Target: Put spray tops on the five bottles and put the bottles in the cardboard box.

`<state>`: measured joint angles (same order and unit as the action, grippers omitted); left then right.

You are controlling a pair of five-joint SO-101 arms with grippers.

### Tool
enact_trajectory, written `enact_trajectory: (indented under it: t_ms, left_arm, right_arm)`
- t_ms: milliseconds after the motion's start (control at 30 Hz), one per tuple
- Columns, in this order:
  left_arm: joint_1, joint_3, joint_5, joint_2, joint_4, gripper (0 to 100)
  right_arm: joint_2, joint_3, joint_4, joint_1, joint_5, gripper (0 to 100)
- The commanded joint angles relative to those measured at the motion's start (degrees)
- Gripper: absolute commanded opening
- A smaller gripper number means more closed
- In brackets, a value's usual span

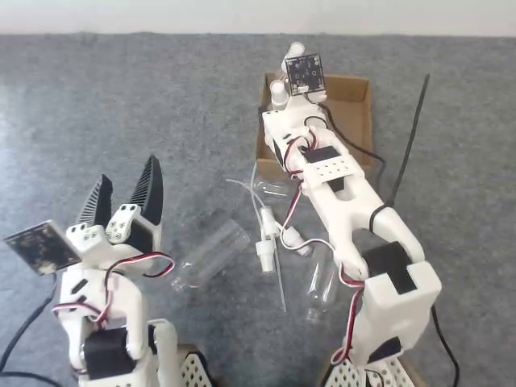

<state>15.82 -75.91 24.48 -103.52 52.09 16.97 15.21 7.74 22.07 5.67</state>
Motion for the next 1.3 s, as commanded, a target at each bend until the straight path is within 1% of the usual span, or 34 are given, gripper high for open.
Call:
enact_trajectory:
  t_ms: [0, 67, 167, 567, 633, 800, 900, 1267]
  left_arm:
    - [0.0, 3.4, 0.8, -0.3, -1.8, 27]
    - [0.0, 3.4, 0.8, -0.3, -1.8, 27]
    - [0.0, 3.4, 0.8, -0.3, -1.8, 27]
    - [0.0, 3.4, 0.7, -0.3, -1.8, 27]
    - [0.0, 3.4, 0.7, -0.3, -1.8, 27]
    - [0.0, 3.4, 0.7, -0.3, -1.8, 27]
    - [0.0, 3.4, 0.7, -0.3, -1.8, 27]
    - [0.0, 3.4, 0.7, -0.3, -1.8, 27]
  right_arm:
    - [1.2, -5.2, 0.4, -0.5, -1.6, 1.7]
    - [2.6, -7.0, 2.2, -0.7, -3.3, 1.7]
    - [3.6, -8.8, 4.1, -0.7, -3.6, 1.7]
    - [3.6, -8.9, 4.3, -0.8, -4.0, 2.3]
    - [3.6, -8.9, 4.4, -0.7, -4.0, 5.7]
    - [3.5, -9.1, 7.5, -0.7, -3.7, 17.7]
    - [3.5, -9.1, 8.0, -0.4, -3.7, 21.9]
    - [3.4, -9.1, 8.0, -0.5, -3.7, 22.9]
